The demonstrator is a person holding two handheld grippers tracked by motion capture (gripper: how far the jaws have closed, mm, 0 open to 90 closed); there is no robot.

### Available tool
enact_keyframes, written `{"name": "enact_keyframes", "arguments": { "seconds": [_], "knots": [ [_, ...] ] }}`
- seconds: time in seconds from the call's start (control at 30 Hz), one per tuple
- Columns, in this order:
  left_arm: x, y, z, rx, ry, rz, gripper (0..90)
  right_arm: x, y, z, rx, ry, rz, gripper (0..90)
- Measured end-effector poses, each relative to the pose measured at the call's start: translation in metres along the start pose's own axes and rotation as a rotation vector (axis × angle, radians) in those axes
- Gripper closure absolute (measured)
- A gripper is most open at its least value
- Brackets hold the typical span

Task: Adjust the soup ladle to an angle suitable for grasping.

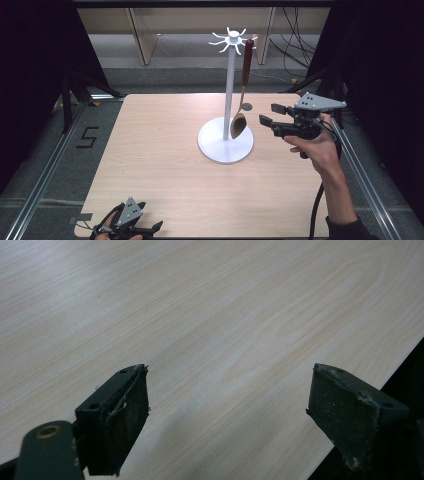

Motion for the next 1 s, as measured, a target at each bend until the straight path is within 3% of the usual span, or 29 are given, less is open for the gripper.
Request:
{"name": "enact_keyframes", "arguments": {
  "seconds": [0.07, 0.1, 0.23, 0.3, 0.4, 0.5, 0.57, 0.63, 0.67, 0.7, 0.73, 0.77, 0.8, 0.83, 0.93, 0.97, 1.0],
  "knots": [
    [-0.002, 0.000, 0.000, 0.010, 0.019, 0.000, 15.8, 0.000, -0.002, -0.010, -0.008, -0.005, 0.015, 40.6],
    [0.001, -0.001, 0.000, -0.012, -0.016, 0.007, 15.8, 0.000, -0.002, -0.013, -0.022, -0.007, 0.013, 41.1],
    [0.000, -0.001, 0.000, -0.008, -0.004, -0.001, 15.8, -0.004, 0.000, -0.022, -0.038, 0.004, 0.004, 41.0],
    [0.000, -0.002, 0.000, -0.017, -0.005, 0.004, 15.8, -0.006, 0.001, -0.025, -0.072, 0.010, 0.045, 41.1],
    [0.000, -0.001, 0.000, -0.010, -0.004, -0.004, 15.8, -0.007, 0.000, -0.033, -0.087, -0.019, 0.045, 40.4],
    [0.001, -0.001, 0.001, -0.022, -0.004, 0.003, 15.8, -0.012, -0.001, -0.048, -0.071, -0.051, 0.031, 38.4],
    [0.000, 0.000, 0.002, -0.015, -0.001, -0.007, 15.8, -0.013, -0.002, -0.051, -0.078, -0.060, 0.029, 38.0],
    [-0.002, 0.001, 0.002, 0.004, 0.018, -0.001, 15.8, -0.016, -0.002, -0.059, -0.056, -0.094, 0.040, 37.7],
    [-0.001, 0.000, 0.002, -0.004, 0.011, -0.007, 15.8, -0.017, -0.003, -0.062, -0.077, -0.102, 0.039, 37.0],
    [-0.001, 0.000, 0.001, 0.006, 0.014, -0.006, 15.8, -0.020, -0.002, -0.065, -0.063, -0.105, 0.043, 36.4],
    [-0.001, 0.000, 0.001, 0.005, 0.013, -0.005, 15.8, -0.022, -0.004, -0.068, -0.090, -0.114, 0.038, 36.3],
    [0.000, -0.001, 0.002, -0.013, 0.011, -0.005, 15.8, -0.024, -0.004, -0.070, -0.088, -0.123, 0.050, 36.3],
    [-0.001, 0.000, 0.002, 0.004, 0.008, -0.003, 15.8, -0.025, -0.001, -0.071, -0.056, -0.128, 0.045, 36.2],
    [0.000, 0.000, 0.002, -0.024, 0.002, 0.004, 15.8, -0.026, -0.002, -0.072, -0.058, -0.126, 0.036, 36.1],
    [0.000, -0.001, 0.002, -0.026, 0.003, 0.006, 15.8, -0.029, -0.008, -0.077, -0.098, -0.155, 0.064, 35.3],
    [0.000, -0.001, 0.002, -0.022, 0.003, 0.007, 15.8, -0.030, -0.010, -0.079, -0.061, -0.176, 0.068, 34.6],
    [0.001, -0.002, 0.002, -0.031, -0.006, 0.008, 15.8, -0.031, -0.012, -0.081, -0.067, -0.184, 0.082, 34.5]
  ]
}}
Point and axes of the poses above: each handheld gripper's, and its own axes: x roughly backward along the jaws, z roughly out of its top, y roughly to its right, the point moved 3 cm from there along -x, roughly forward along the jaws, and after that the axes turned 3 degrees about -z, right-handed, at the moved point
